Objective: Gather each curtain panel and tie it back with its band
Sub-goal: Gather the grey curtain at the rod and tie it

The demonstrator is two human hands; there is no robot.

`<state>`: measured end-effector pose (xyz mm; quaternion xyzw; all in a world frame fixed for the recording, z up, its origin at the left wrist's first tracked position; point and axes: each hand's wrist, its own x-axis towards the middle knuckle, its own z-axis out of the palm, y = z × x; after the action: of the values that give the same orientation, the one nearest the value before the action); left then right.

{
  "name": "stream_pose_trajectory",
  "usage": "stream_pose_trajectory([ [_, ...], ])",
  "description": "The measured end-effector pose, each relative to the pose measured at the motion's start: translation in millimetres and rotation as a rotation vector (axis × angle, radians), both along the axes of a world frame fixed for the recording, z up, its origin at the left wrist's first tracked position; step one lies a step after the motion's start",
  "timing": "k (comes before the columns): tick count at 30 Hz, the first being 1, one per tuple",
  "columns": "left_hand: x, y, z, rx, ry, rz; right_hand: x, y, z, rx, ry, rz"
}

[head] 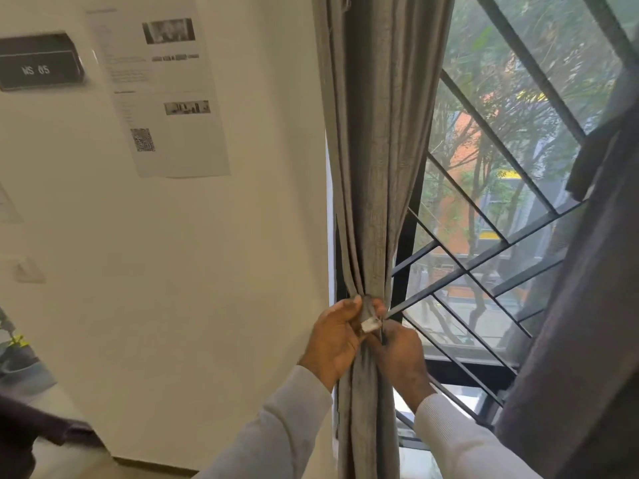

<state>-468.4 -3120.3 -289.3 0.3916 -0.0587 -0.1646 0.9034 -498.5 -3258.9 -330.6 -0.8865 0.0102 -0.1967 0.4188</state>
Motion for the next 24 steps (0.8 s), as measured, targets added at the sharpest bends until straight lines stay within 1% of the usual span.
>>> stream_pose_trajectory([
  [3,11,-4,-1,0.132,-0.049,0.112,-7,-6,0,-0.109,-0.044,0.052],
  [5,18,-1,1,0.250,-0.118,0.161,-8,-12,1,-0.170,-0.080,0.102],
  [7,22,-1,4,0.378,-0.180,0.216,-11,-17,3,-0.185,-0.117,0.136],
  [8,24,-1,5,0.468,-0.232,0.260,-12,-20,5,-0.202,-0.136,0.145],
  [9,26,-1,4,0.592,-0.317,0.333,-13,-22,6,-0.223,-0.147,0.152],
  [11,30,2,4,0.847,-0.581,0.489,-14,-26,11,-0.237,-0.165,0.162],
  [12,30,5,5,0.910,-0.715,0.524,-15,-28,15,-0.218,-0.181,0.181],
  [14,30,11,9,0.946,-0.932,0.508,-17,-33,25,-0.150,-0.216,0.250],
  [16,26,17,19,0.953,-1.077,0.408,-20,-38,36,-0.111,-0.229,0.322],
  [20,20,29,38,1.006,-1.177,0.286,-18,-46,49,-0.132,-0.209,0.420],
  [22,19,36,43,1.037,-1.237,0.215,-20,-45,55,-0.138,-0.225,0.425],
  [24,15,42,48,1.126,-1.289,0.133,-23,-45,57,-0.186,-0.212,0.428],
])
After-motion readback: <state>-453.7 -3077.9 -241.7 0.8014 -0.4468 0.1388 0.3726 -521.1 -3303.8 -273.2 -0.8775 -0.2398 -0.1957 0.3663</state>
